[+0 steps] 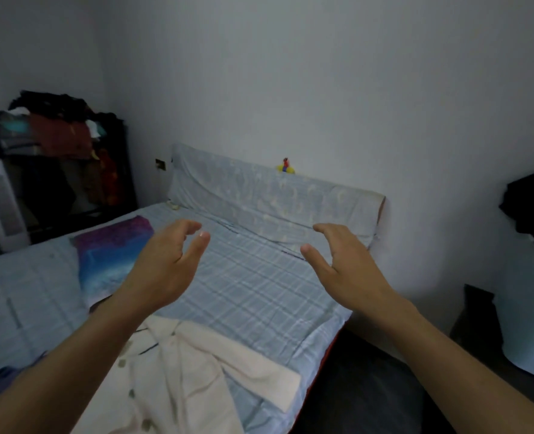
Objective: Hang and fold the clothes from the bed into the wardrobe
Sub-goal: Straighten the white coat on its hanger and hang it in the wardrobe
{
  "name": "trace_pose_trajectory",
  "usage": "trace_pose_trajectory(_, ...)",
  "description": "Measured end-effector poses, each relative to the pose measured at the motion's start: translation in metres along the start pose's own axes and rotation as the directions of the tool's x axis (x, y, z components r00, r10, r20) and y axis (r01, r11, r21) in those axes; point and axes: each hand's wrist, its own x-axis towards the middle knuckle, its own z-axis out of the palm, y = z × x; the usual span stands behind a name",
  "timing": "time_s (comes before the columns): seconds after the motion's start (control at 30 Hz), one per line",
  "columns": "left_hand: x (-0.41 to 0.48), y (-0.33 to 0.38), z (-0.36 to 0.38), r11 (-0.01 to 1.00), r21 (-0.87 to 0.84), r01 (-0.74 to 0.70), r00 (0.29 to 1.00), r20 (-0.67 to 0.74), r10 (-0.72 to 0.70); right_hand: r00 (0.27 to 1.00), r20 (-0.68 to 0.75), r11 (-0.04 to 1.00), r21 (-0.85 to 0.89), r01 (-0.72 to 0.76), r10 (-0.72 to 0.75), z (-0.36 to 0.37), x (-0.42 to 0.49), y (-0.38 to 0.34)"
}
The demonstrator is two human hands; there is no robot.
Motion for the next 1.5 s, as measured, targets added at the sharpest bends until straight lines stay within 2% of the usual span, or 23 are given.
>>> trace_pose_trajectory(0.27, 0.048, -0.065, 0.052, 0.977, 0.127, 0.17, 0.985, -0.039, -0.167, 0.989, 0.105, 0.988, 0.127, 0.087, -0.1, 0.096, 0.103, 0.049)
trace_pose_trajectory(0.47, 0.079, -0.098, 0.089, 0.915, 0.209, 0.345, 0.938, -0.105, -0.33, 0.958, 0.225, 0.97, 0.204, 0.134, -0.18, 0.151, 0.183, 0.084)
trace_pose_trajectory(0.67, 0.052, -0.144, 0.089, 0.803, 0.241, 0.545, 0.838, -0.171, -0.518, 0.901, 0.332, 0.941, 0.28, 0.19, -0.281, 0.217, 0.219, 0.069)
trace_pose_trajectory(0.8, 0.027, -0.179, 0.073, 0.731, 0.201, 0.652, 0.756, -0.242, -0.608, 0.848, 0.396, 0.92, 0.316, 0.233, -0.351, 0.269, 0.227, 0.037)
trace_pose_trajectory(0.93, 0.008, -0.221, 0.059, 0.696, 0.232, 0.679, 0.733, -0.273, -0.624, 0.804, 0.431, 0.898, 0.345, 0.273, -0.41, 0.314, 0.229, -0.002)
trace_pose_trajectory(1.17, -0.001, -0.299, 0.06, 0.677, 0.16, 0.719, 0.693, -0.253, -0.675, 0.747, 0.495, 0.89, 0.342, 0.302, -0.443, 0.391, 0.24, -0.049)
trace_pose_trajectory(1.3, -0.004, -0.333, 0.071, 0.645, 0.216, 0.733, 0.68, -0.211, -0.703, 0.732, 0.551, 0.909, 0.339, 0.244, -0.401, 0.437, 0.238, -0.057)
trace_pose_trajectory(1.5, 0.007, -0.391, 0.094, 0.609, 0.177, 0.773, 0.632, -0.132, -0.764, 0.688, 0.636, 0.93, 0.321, 0.177, -0.35, 0.512, 0.246, -0.049)
